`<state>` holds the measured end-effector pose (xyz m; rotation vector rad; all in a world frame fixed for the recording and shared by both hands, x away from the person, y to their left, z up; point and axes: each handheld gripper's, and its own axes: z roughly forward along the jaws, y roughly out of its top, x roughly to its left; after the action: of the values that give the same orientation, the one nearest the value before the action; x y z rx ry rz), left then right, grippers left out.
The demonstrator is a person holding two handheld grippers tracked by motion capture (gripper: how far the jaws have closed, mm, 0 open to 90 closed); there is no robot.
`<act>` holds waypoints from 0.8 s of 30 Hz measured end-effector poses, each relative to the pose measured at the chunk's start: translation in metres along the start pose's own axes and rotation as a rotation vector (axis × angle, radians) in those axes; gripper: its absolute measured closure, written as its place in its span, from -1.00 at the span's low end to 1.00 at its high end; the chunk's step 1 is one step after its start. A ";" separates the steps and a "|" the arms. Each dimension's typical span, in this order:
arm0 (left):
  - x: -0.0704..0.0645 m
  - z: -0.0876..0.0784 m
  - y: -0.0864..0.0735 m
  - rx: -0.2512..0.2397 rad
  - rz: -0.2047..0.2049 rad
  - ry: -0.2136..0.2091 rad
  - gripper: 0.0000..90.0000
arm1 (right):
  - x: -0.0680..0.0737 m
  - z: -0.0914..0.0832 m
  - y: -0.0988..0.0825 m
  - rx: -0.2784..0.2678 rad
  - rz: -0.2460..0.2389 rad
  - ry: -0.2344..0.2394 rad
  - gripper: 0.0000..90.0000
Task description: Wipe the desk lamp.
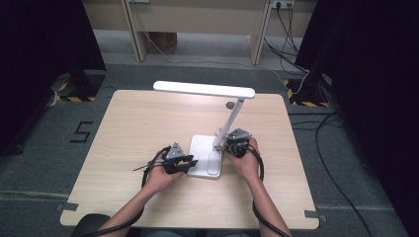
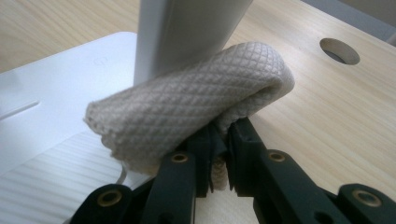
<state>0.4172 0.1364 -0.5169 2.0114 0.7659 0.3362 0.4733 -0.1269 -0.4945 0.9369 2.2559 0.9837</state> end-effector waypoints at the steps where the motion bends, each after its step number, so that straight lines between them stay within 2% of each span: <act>1: 0.000 0.000 0.000 0.000 0.000 0.000 0.54 | 0.000 0.001 0.000 0.001 -0.002 0.005 0.81; 6: 0.000 0.000 0.000 0.000 0.000 -0.001 0.54 | 0.001 0.003 -0.003 0.013 0.004 0.023 0.83; 24: 0.000 0.000 0.000 -0.001 -0.001 0.002 0.54 | 0.011 -0.011 -0.001 0.075 -0.047 0.076 0.85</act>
<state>0.4170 0.1362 -0.5170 2.0098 0.7677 0.3374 0.4581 -0.1239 -0.4906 0.8868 2.3821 0.9349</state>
